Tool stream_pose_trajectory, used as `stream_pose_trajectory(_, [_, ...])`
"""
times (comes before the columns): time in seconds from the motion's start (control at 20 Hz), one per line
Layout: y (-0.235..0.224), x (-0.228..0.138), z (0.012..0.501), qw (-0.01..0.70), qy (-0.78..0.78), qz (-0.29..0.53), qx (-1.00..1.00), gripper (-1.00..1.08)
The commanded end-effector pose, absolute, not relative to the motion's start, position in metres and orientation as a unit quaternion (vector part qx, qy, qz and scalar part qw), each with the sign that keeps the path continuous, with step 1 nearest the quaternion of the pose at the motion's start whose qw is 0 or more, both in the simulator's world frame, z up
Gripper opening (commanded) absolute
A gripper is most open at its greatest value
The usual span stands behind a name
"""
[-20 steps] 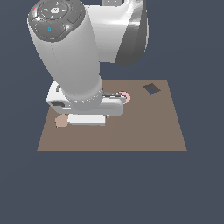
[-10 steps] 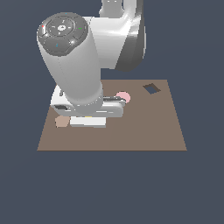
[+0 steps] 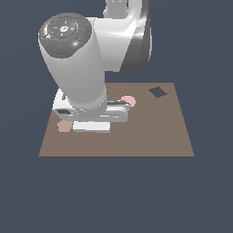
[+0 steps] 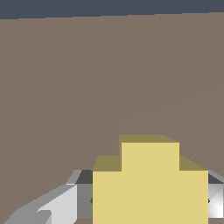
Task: Insert a designated object into the corresponding slot on a board.
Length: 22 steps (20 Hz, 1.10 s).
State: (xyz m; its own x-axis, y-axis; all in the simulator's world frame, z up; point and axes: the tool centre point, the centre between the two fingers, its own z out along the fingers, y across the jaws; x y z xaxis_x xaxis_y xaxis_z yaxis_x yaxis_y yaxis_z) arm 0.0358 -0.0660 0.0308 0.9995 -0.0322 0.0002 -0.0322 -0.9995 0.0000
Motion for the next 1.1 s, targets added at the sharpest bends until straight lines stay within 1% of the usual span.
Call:
stream_pose_trajectory(0.0, [-0.066, 0.036, 0.031, 0.000, -0.017, 0.000, 1.000, -1.00])
stream_pose_trajectory(0.3, [-0.068, 0.028, 0.031, 0.000, -0.029, 0.000, 1.000, -1.00])
stream_pose_trajectory(0.55, [-0.072, 0.013, 0.032, 0.000, -0.055, 0.000, 0.998, -1.00])
stream_pose_trajectory(0.8, [-0.076, -0.011, 0.034, 0.000, -0.096, 0.000, 0.995, -1.00])
stream_pose_trajectory(1.05, [-0.078, -0.044, 0.037, 0.000, -0.150, 0.000, 0.989, -1.00])
